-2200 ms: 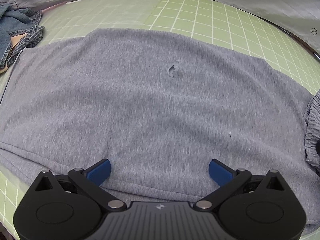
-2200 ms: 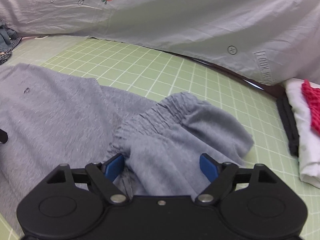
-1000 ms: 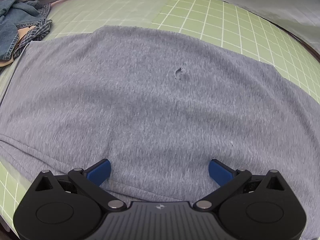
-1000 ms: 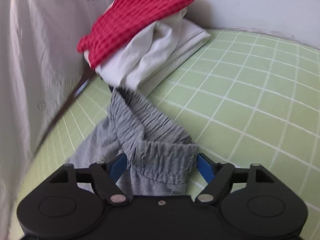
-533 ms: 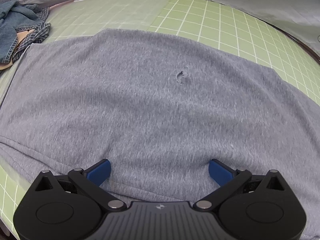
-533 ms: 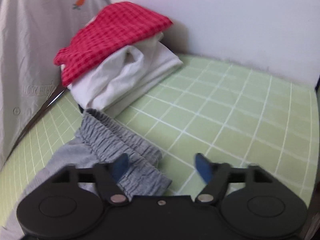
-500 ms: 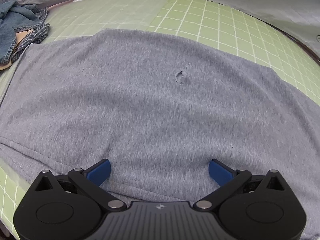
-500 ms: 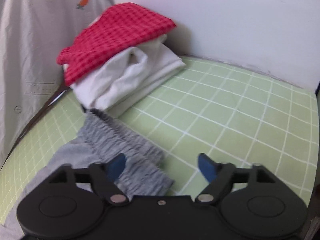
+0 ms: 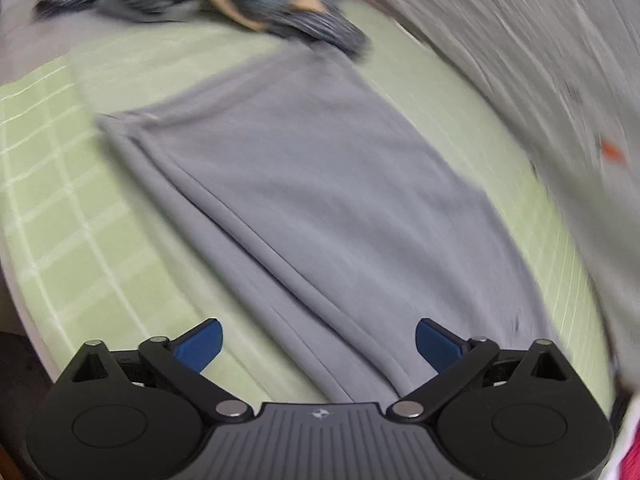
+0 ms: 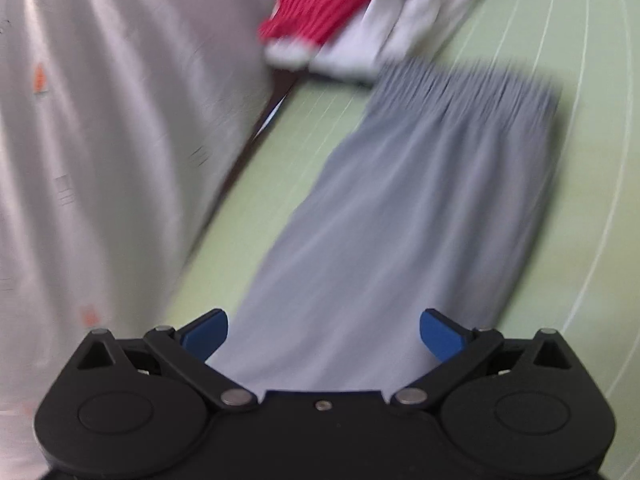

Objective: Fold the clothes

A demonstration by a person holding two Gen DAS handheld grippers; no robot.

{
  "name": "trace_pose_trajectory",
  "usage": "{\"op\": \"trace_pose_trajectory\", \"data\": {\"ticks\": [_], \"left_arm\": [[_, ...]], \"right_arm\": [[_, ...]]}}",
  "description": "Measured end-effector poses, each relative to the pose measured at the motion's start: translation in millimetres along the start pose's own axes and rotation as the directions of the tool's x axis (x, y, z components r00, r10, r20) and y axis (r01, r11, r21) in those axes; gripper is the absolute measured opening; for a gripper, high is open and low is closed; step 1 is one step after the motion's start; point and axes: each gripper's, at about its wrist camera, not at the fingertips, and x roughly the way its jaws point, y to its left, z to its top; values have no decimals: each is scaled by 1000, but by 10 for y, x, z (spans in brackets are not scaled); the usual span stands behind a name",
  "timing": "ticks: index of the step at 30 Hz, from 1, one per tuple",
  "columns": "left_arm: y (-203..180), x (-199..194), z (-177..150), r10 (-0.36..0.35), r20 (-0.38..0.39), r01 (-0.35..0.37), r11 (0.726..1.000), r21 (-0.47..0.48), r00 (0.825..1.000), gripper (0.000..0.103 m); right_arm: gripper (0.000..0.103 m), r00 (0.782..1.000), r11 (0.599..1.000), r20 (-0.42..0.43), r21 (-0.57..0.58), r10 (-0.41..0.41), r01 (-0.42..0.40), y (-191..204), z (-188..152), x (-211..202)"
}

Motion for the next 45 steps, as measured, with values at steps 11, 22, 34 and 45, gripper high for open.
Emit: {"op": "trace_pose_trajectory", "data": {"ticks": [11, 22, 34, 45], "left_arm": [[875, 125, 686, -284, -61, 257, 926, -276, 957, 82], [1048, 180, 935, -489, -46, 443, 823, -355, 871, 58], [887, 438, 756, -467, -129, 395, 841, -370, 875, 57], [1104, 456, 606, -437, -17, 372, 784, -497, 899, 57]], "right_arm": [[103, 986, 901, -102, 428, 130, -75, -1, -1383, 82], [103, 991, 862, -55, 501, 123, -79, -1, -1679, 92], [103, 996, 861, -27, 505, 81, -56, -13, -1465, 87], [103, 998, 830, 10, 554, 65, -60, -181, -1170, 193]]}}
